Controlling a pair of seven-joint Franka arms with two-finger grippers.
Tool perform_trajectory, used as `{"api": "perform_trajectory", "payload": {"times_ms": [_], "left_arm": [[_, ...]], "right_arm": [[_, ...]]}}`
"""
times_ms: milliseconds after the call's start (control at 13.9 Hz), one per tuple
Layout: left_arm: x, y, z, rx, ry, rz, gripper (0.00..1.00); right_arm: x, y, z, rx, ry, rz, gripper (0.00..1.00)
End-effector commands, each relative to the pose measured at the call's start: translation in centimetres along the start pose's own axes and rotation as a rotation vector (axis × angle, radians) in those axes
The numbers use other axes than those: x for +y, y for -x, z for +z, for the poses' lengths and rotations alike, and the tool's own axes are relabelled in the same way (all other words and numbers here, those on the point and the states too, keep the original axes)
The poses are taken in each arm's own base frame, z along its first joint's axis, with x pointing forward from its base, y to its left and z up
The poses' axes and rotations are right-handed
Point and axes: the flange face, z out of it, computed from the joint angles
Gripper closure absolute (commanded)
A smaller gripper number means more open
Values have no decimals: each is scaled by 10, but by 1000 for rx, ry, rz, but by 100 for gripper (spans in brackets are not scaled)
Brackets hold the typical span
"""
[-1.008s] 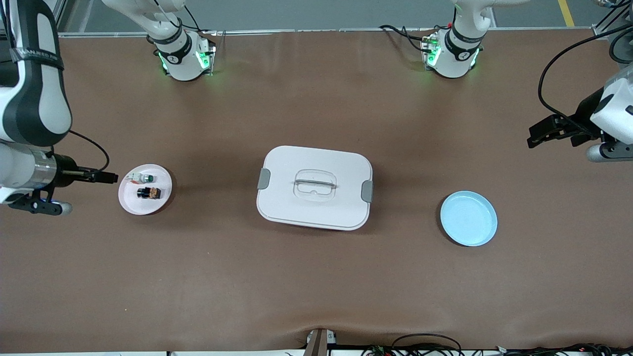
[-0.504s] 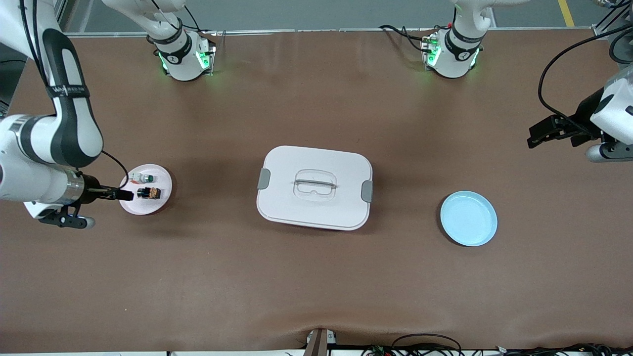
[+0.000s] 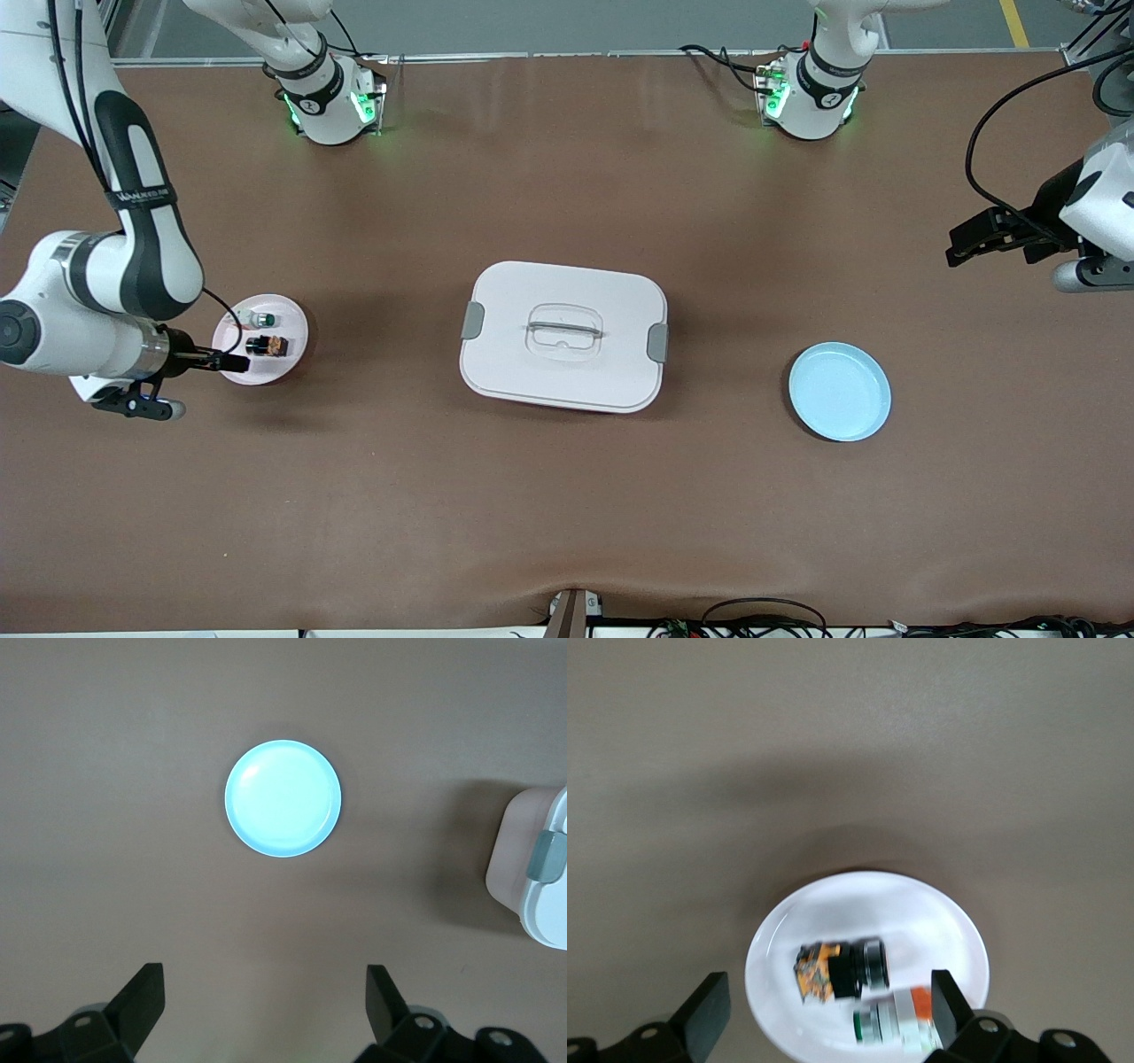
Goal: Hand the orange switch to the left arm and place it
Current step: 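Move the right gripper over the orange-black switch on the white plate, then lower the right gripper and close it on the orange-black switch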
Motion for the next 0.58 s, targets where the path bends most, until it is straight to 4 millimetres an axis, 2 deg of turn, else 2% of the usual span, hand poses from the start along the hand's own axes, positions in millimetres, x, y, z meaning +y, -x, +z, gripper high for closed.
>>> {"api": "perform_trajectory", "payload": {"times_ms": [0,288,504], "left_arm": [[-3,-3,-3,-9,-7,-2,0],[-3,-4,-2,-11,-7,1,0],[-3,-3,-3,-9,-7,-2,0]], "right_arm": [[4,14,31,18,-4,-14,0],[2,19,48,-10,-4,-46,0],[-10,24,59,-24,-3,-67,0]]}}
